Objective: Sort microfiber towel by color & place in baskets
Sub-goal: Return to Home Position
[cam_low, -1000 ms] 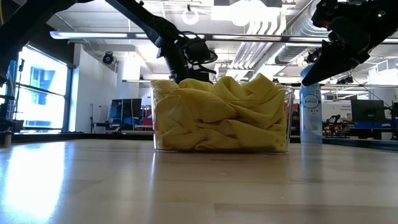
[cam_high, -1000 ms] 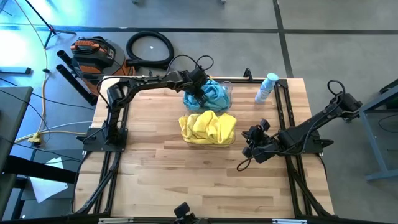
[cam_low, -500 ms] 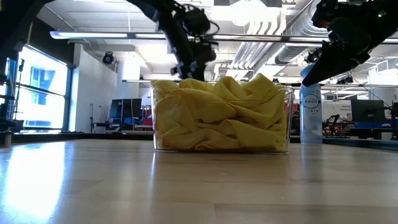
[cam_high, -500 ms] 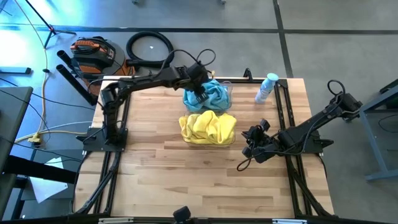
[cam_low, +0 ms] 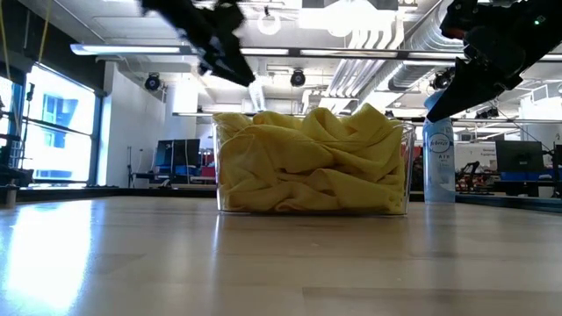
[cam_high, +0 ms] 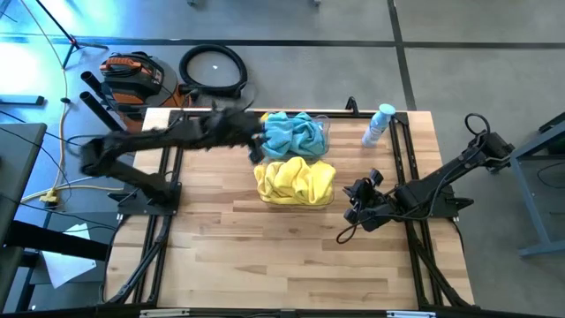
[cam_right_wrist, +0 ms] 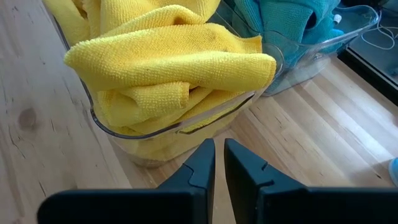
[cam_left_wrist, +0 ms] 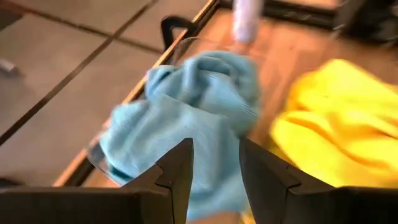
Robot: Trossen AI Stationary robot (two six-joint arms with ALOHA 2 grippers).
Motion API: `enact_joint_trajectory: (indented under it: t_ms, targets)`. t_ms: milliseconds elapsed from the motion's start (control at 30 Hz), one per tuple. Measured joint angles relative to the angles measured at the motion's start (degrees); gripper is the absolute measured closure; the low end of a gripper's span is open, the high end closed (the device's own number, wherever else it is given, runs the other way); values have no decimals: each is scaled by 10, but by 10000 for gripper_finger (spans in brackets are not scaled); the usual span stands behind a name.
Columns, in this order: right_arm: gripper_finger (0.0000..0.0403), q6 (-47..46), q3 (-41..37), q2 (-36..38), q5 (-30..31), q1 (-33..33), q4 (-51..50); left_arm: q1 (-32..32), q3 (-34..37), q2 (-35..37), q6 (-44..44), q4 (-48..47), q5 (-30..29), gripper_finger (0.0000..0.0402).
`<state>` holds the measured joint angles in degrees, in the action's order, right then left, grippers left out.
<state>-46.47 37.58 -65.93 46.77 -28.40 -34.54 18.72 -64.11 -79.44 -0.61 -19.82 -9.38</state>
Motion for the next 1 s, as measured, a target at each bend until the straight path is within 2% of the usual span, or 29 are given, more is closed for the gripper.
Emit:
enact_joint_trajectory:
  t_ms: [200, 300, 433, 633, 833, 1000]
  targets:
    - [373, 3, 0, 0, 0, 0, 0, -93, 218, 185, -35, 136, 0, 282]
    - [373, 3, 0, 0, 0, 0, 0, -138, 313, 267, -50, 202, -19, 283]
    - [373, 4, 0, 0, 0, 0, -1, -182, 409, 365, -53, 247, -46, 310]
    - [373, 1, 0, 0, 0, 0, -1, -205, 504, 472, -29, 284, -51, 394]
    - [373, 0, 0, 0, 0, 0, 0, -204, 563, 550, 7, 313, -15, 399]
    - [373, 0, 0, 0, 0, 0, 0, -204, 598, 611, 9, 324, -8, 401]
